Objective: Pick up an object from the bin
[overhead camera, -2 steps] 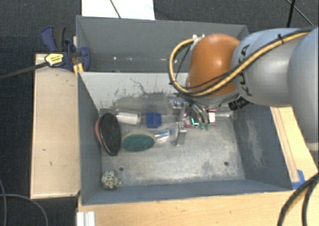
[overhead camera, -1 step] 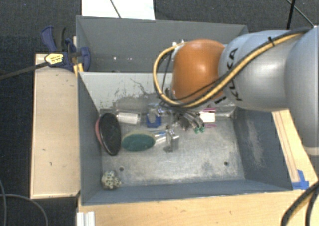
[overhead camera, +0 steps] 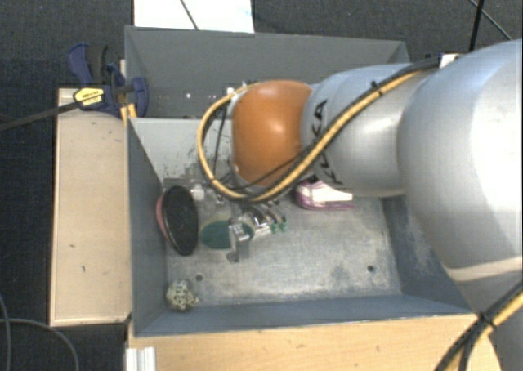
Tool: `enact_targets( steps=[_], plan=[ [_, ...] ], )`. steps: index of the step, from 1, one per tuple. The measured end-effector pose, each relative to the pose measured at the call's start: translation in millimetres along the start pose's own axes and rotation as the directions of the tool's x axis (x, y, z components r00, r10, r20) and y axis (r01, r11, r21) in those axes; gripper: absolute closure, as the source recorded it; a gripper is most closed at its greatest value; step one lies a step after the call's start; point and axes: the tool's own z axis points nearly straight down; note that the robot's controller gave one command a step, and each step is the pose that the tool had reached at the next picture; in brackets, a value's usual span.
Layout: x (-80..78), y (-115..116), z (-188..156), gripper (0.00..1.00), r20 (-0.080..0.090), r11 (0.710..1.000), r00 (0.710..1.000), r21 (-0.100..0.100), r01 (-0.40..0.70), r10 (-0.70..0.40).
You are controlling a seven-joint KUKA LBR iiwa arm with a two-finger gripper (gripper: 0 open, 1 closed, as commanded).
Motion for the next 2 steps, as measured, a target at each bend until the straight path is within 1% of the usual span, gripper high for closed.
enact_targets(
  steps=[1, 2],
  plan=[
    [18.5, -31, -16, 0.00, -0.001, 0.999, 0.999, 0.005, 0.032, -0.032],
    [21.1, -20, 35, 0.00, 0.010, 0.991, 0.991, 0.002, -0.131, 0.131]
  ],
)
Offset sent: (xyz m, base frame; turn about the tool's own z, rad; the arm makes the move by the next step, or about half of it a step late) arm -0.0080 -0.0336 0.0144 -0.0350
